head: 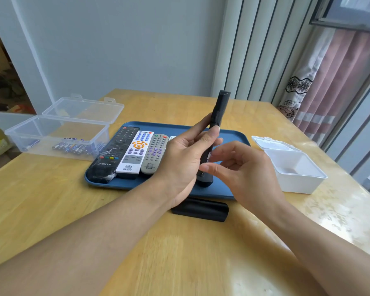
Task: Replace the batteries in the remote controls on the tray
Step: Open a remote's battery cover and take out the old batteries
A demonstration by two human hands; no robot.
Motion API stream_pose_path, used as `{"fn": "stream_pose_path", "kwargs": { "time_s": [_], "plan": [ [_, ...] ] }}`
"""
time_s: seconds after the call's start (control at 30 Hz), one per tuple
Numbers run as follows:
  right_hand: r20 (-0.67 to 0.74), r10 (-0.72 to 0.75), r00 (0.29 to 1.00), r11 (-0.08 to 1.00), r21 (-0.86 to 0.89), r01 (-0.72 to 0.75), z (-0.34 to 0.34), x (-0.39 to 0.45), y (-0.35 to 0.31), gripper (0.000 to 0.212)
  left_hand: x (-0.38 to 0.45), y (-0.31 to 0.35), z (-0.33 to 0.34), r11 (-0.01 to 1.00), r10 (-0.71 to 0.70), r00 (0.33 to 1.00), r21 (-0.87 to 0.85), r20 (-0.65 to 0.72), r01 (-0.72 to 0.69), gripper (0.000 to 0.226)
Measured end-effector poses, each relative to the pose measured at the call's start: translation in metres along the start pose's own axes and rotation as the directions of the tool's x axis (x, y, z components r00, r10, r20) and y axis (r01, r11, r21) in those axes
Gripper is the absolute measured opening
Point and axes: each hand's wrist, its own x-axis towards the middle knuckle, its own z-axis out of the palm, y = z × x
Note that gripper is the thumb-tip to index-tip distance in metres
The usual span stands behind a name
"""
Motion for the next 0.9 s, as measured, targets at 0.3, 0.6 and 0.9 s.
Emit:
{"fn": "stream_pose_path", "kwargs": {
  "time_s": [0.3,0.6,0.9],
  "plan": [
    [0.119,0.247,0.962,0.909,0.314,-0.273,-0.006,0.003,-0.005,0.016,0.001,-0.002,-0.003,0.999,0.013,0.999,-0.048,0.035,-0.011,0.066],
    [0.457,0.431,0.778,0.488,0.608,-0.627,-0.009,0.006,-0.005,0.011,-0.003,0.001,0.001,1.000,0.030,0.991,-0.006,0.129,-0.029,0.051],
    [-0.002,0.106,0.994,0.949,0.298,-0.101,-0.003,-0.003,-0.006,0.008,-0.001,0.008,0.000,0.994,-0.065,0.998,-0.090,-0.019,0.063,0.026]
  ]
}}
